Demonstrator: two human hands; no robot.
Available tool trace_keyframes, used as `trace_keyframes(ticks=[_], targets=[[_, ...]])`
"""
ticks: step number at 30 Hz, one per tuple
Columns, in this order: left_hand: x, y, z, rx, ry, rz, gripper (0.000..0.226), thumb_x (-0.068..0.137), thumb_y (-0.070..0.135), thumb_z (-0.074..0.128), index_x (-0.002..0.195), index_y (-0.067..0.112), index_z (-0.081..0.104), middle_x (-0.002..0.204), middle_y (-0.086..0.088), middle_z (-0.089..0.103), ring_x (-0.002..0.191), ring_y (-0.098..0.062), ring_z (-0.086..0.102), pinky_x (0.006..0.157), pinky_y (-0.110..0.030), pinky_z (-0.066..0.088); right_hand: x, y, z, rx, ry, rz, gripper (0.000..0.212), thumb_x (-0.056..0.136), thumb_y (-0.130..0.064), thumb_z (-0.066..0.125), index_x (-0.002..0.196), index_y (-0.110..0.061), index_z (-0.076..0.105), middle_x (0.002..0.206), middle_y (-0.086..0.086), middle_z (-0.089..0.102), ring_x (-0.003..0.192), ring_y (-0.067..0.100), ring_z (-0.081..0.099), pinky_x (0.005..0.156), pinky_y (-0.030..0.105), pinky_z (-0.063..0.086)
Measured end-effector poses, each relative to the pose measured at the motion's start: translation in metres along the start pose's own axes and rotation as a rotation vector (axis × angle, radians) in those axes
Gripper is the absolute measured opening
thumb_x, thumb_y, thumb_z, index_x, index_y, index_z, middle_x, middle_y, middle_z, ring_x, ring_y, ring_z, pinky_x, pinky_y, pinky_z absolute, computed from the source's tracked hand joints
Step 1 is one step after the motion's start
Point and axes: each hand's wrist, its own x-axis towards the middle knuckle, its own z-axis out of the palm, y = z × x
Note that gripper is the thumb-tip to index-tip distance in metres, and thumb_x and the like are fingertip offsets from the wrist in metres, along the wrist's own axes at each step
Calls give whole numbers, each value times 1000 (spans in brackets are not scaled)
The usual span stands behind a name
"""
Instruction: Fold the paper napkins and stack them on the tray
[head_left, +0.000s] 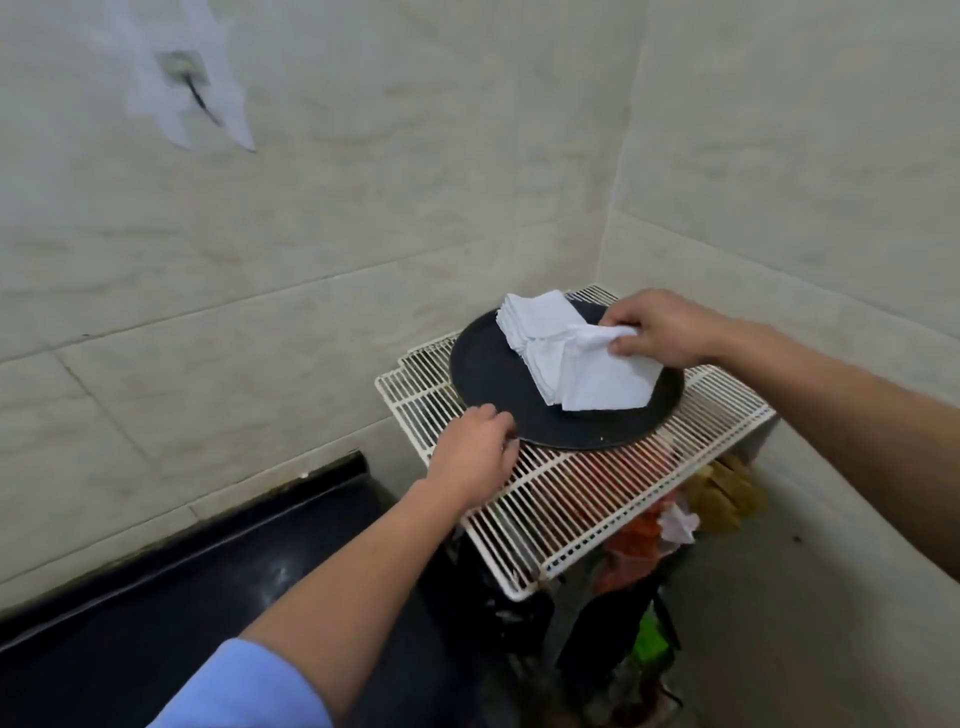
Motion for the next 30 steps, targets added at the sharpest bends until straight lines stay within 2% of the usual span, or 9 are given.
trace_keyframes(ticks=[2, 4, 9, 12, 16, 18, 22, 25, 30], targets=[[20, 7, 10, 33, -10, -64, 23, 93, 34, 48, 106, 19, 60, 101, 0, 56, 94, -19, 52, 85, -36, 47, 28, 17, -2, 20, -79, -68, 11, 87, -13, 65, 91, -24, 63, 85, -9, 55, 87, 15, 51, 67, 28, 35], [33, 13, 19, 68, 0, -133, 24, 94, 34, 46, 107, 20, 60, 103, 0, 55, 95, -19, 50, 87, -36, 44, 56, 29, 1, 12, -170, -123, 9, 87, -14, 64, 94, -20, 64, 90, -5, 56, 88, 16, 52, 69, 27, 34], [36, 21, 33, 96, 41, -244, 26, 95, 33, 41, 105, 21, 61, 101, 1, 55, 92, -17, 49, 87, -34, 40, 111, 56, 35, -44, -311, -150, 10, 87, -18, 63, 94, -24, 61, 104, 0, 63, 91, 18, 54, 75, 29, 40], [36, 22, 35, 95, 61, -270, 26, 94, 33, 42, 102, 19, 62, 97, 1, 56, 89, -16, 50, 84, -33, 43, 126, 69, 57, -82, -248, -113, 27, 87, -24, 63, 113, -21, 62, 118, -2, 61, 102, 18, 54, 79, 31, 42], [35, 22, 41, 118, 67, -292, 28, 93, 33, 39, 101, 19, 62, 95, 2, 56, 88, -16, 50, 86, -34, 43, 105, 74, 78, -154, 105, -160, 36, 92, -34, 55, 126, -22, 55, 125, 1, 55, 114, 24, 49, 82, 36, 42], [34, 24, 44, 131, 63, -299, 36, 92, 35, 32, 103, 19, 62, 97, 3, 56, 91, -16, 51, 89, -35, 42, 91, 70, 92, -101, 192, -258, 37, 95, -37, 51, 128, -21, 55, 129, 3, 53, 117, 25, 47, 88, 39, 42], [33, 26, 45, 147, 56, -291, 43, 90, 34, 27, 109, 15, 62, 101, -1, 57, 94, -20, 52, 90, -35, 41, 76, 70, 125, -101, 76, -258, 49, 98, -43, 40, 144, -27, 36, 147, 4, 40, 132, 25, 37, 106, 42, 33], [32, 27, 45, 144, 50, -281, 34, 94, 29, 36, 113, 14, 60, 105, -3, 57, 97, -21, 52, 92, -35, 41, 74, 75, 134, -109, 80, -232, 50, 100, -41, 37, 148, -30, 27, 151, 4, 36, 136, 24, 34, 108, 42, 30], [13, 30, 29, 118, 107, -285, 27, 90, 25, 52, 114, 13, 59, 109, -3, 55, 101, -22, 50, 89, -36, 44, 73, 62, 118, -167, 15, -198, 50, 100, -36, 38, 148, -28, 27, 155, 7, 27, 140, 28, 26, 109, 46, 27]])
